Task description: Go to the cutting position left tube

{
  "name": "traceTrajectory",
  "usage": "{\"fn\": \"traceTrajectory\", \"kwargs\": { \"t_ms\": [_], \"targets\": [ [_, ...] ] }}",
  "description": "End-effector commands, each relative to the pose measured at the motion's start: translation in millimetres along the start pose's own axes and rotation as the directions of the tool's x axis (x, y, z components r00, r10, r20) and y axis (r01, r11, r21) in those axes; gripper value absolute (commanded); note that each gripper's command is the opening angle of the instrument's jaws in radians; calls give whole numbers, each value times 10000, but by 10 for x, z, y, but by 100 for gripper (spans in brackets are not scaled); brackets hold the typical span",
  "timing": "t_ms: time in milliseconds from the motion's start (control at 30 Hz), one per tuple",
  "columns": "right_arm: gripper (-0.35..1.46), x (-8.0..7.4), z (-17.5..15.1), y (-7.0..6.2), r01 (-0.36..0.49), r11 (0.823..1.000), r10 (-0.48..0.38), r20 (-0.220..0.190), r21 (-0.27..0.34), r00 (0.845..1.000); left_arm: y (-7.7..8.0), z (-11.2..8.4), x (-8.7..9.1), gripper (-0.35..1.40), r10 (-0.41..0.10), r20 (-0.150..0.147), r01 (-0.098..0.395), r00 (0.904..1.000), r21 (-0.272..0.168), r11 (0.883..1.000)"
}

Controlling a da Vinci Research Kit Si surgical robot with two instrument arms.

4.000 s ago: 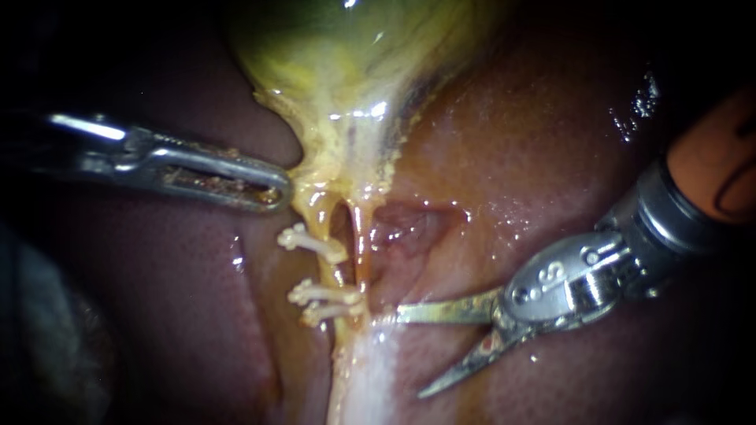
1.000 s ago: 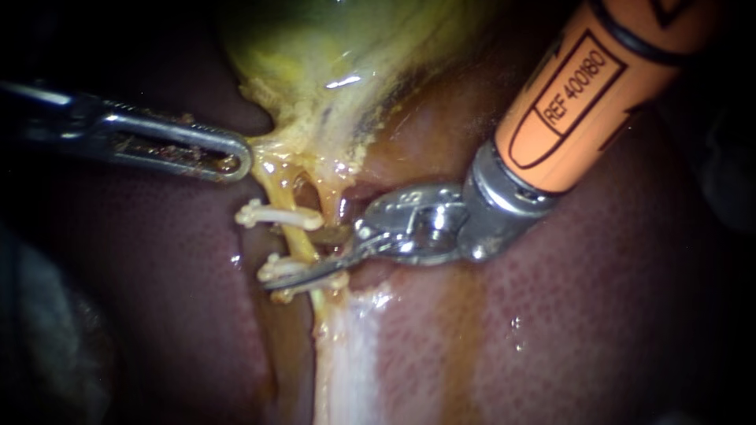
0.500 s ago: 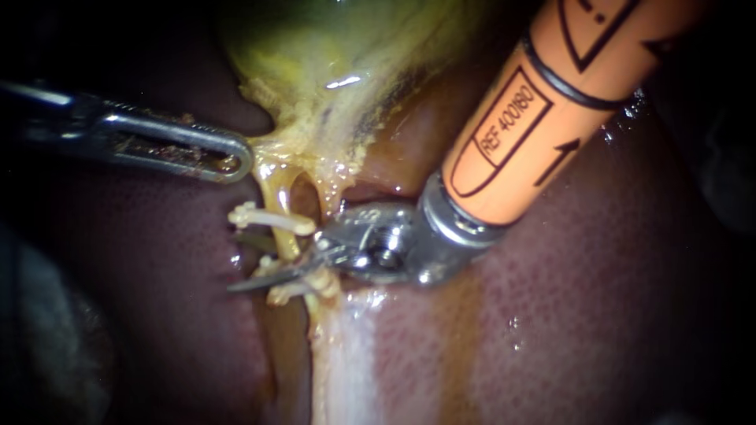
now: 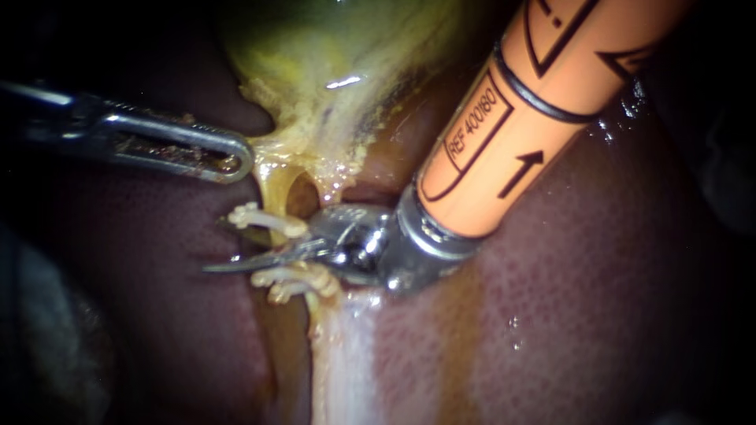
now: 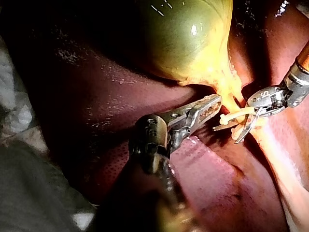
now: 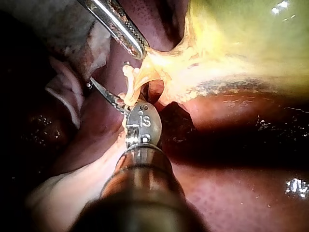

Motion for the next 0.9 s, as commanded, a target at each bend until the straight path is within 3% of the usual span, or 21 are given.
{"fn": "traceTrajectory", "kwargs": {
  "t_ms": [33, 200, 367, 567, 900],
  "targets": [
    [143, 1, 0, -4, 12, 9999, -12, -4, 136, 10000, 0, 0, 0, -35, 4, 0, -4, 10000, -1, 10000],
    [143, 0, 5, -23, 52, 9985, -53, 25, 554, 10000, 0, 0, -1, -35, 6, 0, -6, 10000, 0, 10000],
    [143, 7, 4, -34, 37, 9966, -32, -53, 824, 10000, 0, 0, -1, -35, 7, 0, -7, 10000, -1, 10000],
    [143, 18, 0, -39, -28, 9952, 52, -240, 977, 9997, 0, 0, -1, -35, 7, 1, -7, 10000, -2, 10000],
    [143, 19, 0, -39, -31, 9952, 54, -238, 982, 9997, 0, -1, -1, -35, 7, 2, -7, 10000, -3, 10000]
  ]
}}
